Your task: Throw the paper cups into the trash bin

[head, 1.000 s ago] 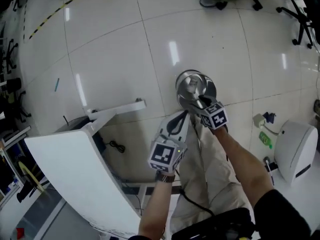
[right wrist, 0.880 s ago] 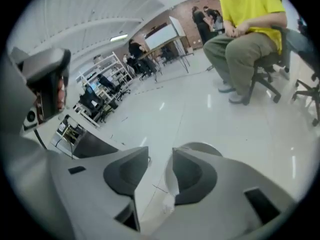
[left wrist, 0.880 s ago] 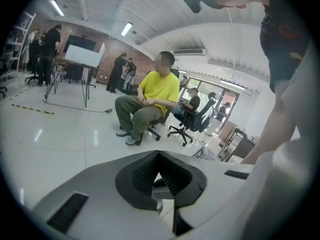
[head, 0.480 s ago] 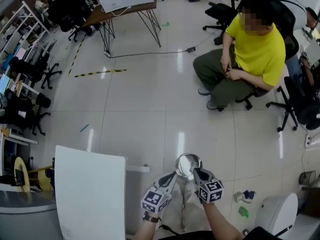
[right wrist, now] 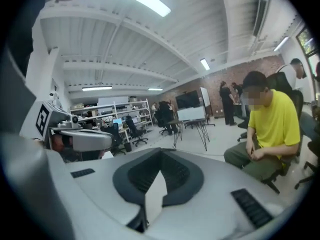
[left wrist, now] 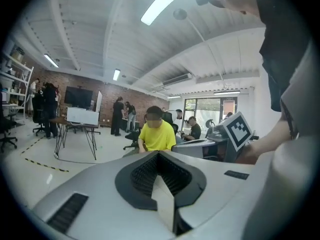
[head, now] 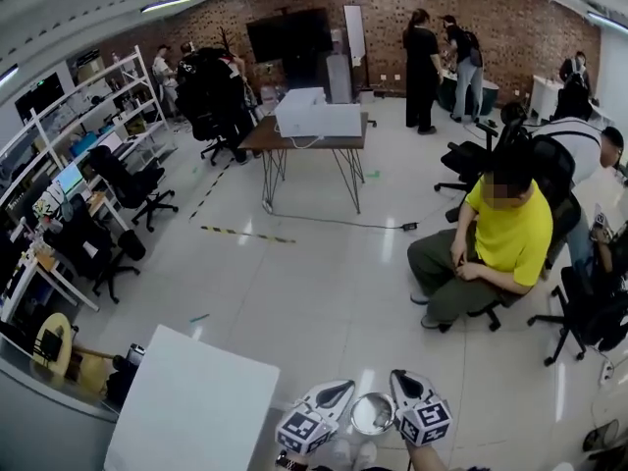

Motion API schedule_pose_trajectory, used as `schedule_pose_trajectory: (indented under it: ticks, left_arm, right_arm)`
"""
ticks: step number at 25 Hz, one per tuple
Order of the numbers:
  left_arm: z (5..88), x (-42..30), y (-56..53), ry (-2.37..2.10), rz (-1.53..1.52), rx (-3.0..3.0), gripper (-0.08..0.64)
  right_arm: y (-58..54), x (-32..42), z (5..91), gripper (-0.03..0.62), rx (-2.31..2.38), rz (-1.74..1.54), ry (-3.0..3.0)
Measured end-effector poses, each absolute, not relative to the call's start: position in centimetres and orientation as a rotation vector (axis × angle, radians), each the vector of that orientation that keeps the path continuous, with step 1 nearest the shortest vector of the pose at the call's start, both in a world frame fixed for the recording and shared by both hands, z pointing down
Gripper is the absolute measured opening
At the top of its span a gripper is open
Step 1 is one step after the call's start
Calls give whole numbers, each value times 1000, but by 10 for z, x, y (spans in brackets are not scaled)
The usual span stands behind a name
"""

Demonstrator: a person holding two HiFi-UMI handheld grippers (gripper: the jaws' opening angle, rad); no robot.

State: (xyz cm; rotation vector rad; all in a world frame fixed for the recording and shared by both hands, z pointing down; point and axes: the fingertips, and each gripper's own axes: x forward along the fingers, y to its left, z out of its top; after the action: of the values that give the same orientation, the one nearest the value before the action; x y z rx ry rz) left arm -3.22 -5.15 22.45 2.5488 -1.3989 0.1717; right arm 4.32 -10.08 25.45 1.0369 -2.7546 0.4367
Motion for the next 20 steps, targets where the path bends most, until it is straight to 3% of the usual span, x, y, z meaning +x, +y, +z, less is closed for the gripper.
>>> schedule_pose_trajectory:
  ticks: [11,20]
  left_arm:
    - [116,-47,-34,-1608,118,2775,3]
    - [122,-42,-23,-1571,83,2757,3]
  right_arm:
    - [-79,44,108,2,1087,125,-3001]
    - [-63,50,84,2,1083,41,-3023]
